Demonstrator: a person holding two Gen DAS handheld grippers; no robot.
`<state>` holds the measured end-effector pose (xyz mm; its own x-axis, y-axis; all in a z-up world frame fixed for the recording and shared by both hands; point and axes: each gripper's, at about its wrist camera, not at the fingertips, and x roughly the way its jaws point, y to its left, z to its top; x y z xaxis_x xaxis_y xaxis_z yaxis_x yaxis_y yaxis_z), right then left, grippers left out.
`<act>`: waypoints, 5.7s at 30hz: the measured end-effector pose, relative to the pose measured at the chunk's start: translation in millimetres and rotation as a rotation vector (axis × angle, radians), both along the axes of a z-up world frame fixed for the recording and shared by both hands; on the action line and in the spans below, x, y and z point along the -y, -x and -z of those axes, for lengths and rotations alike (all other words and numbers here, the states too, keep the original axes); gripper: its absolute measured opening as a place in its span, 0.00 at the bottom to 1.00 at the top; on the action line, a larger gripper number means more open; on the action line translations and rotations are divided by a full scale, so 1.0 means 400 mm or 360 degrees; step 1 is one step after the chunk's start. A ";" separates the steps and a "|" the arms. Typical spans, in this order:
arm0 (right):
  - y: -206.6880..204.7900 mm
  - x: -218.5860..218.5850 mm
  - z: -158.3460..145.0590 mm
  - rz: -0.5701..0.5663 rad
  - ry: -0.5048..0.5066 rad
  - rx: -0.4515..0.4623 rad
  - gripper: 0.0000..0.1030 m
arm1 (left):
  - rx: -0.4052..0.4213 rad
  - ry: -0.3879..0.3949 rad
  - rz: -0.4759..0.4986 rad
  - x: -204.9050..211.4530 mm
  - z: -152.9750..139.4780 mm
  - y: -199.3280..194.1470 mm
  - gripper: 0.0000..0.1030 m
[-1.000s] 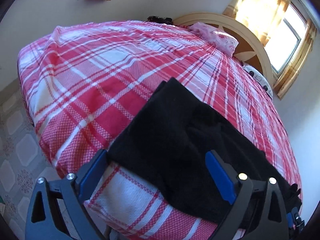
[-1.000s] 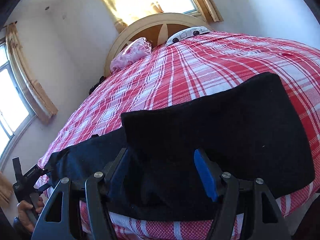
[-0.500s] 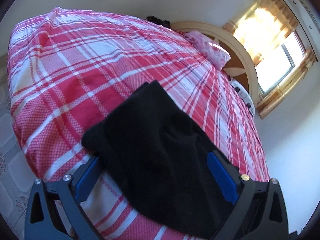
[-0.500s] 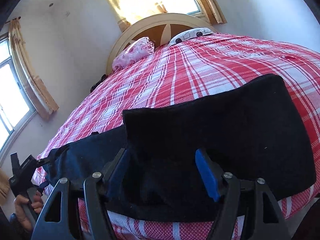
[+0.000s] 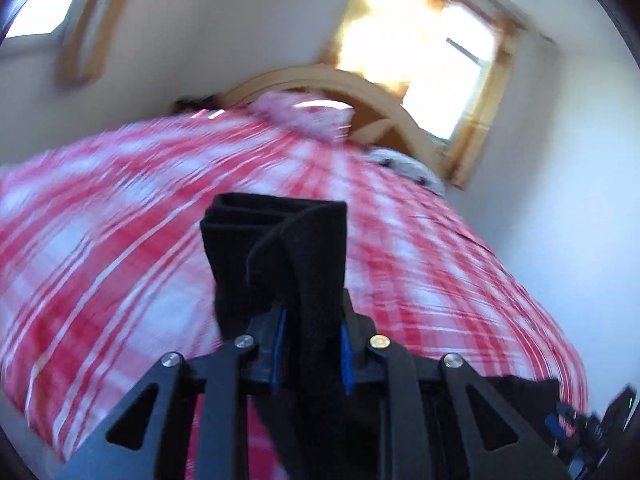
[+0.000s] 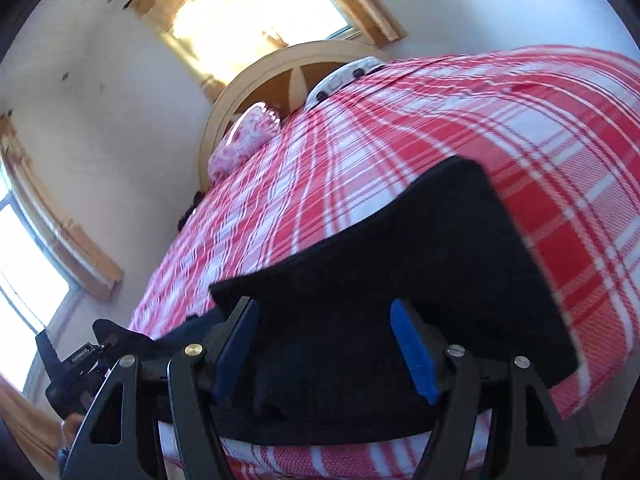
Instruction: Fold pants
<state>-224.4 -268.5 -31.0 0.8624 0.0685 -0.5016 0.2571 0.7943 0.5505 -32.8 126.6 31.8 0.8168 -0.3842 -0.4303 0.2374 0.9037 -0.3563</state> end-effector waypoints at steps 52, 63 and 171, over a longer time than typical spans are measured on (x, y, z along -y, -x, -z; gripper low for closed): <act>-0.096 0.197 -0.021 -0.0361 0.0387 -0.0080 0.32 | -0.0181 -0.0492 0.0446 0.324 0.097 0.060 0.99; 0.071 0.160 -0.122 -0.0222 0.0425 0.0102 0.39 | -0.0039 -0.0581 0.0552 0.425 0.077 0.067 0.99; -0.832 -0.453 0.059 -0.0871 0.0110 -0.0046 0.31 | -0.0404 -0.0482 -0.0293 -0.134 0.217 -0.416 0.20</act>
<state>108.5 -87.5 -54.7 0.6962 0.4687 -0.5438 -0.1891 0.8504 0.4910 133.8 180.3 -55.1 0.7135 -0.0677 -0.6973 0.0015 0.9955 -0.0952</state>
